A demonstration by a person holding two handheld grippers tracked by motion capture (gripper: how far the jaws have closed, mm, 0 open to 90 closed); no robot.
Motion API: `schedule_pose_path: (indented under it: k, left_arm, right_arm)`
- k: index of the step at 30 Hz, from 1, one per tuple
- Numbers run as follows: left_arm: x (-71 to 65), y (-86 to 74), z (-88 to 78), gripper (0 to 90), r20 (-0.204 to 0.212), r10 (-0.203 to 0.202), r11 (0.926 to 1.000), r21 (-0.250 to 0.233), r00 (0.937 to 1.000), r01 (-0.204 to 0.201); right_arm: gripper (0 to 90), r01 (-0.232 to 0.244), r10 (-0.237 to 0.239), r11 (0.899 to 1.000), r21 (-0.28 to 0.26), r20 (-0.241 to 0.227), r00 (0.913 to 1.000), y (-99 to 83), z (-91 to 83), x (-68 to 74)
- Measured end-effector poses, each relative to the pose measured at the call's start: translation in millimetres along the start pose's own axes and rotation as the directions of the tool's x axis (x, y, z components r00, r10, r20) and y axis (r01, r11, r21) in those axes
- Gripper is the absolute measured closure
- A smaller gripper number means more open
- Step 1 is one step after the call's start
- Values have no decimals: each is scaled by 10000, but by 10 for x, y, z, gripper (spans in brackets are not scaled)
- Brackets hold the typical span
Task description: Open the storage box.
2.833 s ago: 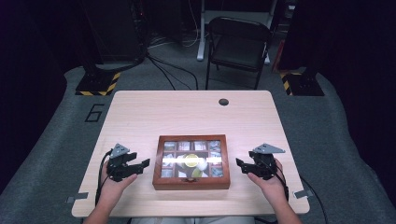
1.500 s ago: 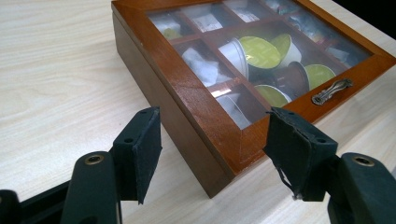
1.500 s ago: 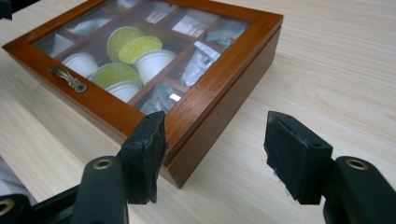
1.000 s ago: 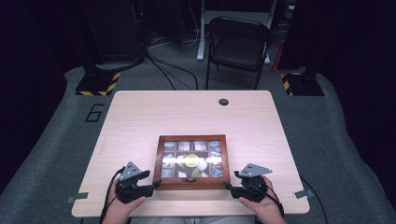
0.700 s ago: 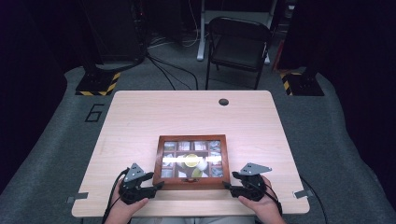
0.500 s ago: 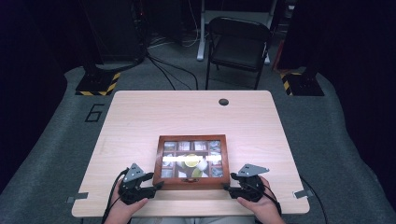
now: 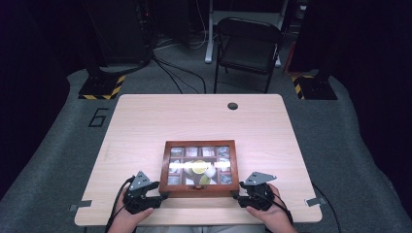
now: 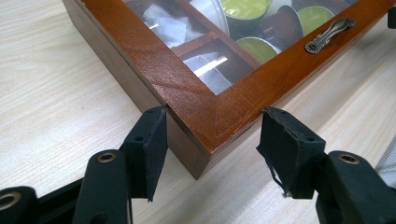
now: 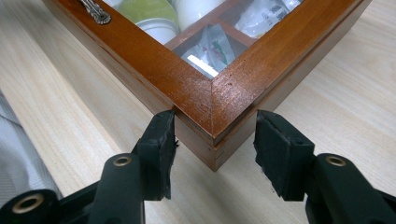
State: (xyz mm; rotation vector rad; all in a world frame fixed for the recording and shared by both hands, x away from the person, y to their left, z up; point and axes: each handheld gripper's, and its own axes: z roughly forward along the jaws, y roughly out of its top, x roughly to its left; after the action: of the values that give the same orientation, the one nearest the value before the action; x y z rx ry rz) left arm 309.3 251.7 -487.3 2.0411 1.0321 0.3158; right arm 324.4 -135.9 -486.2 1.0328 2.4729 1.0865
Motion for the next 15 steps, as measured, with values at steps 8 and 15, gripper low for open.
schedule_pose_path:
  k: [8,15]
  left_arm:
    - [-21,-2,45,418,-277,411,9984,399,9988,-400]
    - [-37,36,-2,439,-106,314,9995,-73,9995,-314]
  right_arm:
    - [476,-77,77,10000,-29,-71,9999,-3,8,-1]
    - [494,-45,45,9989,-465,-5,10000,33,-26,7]
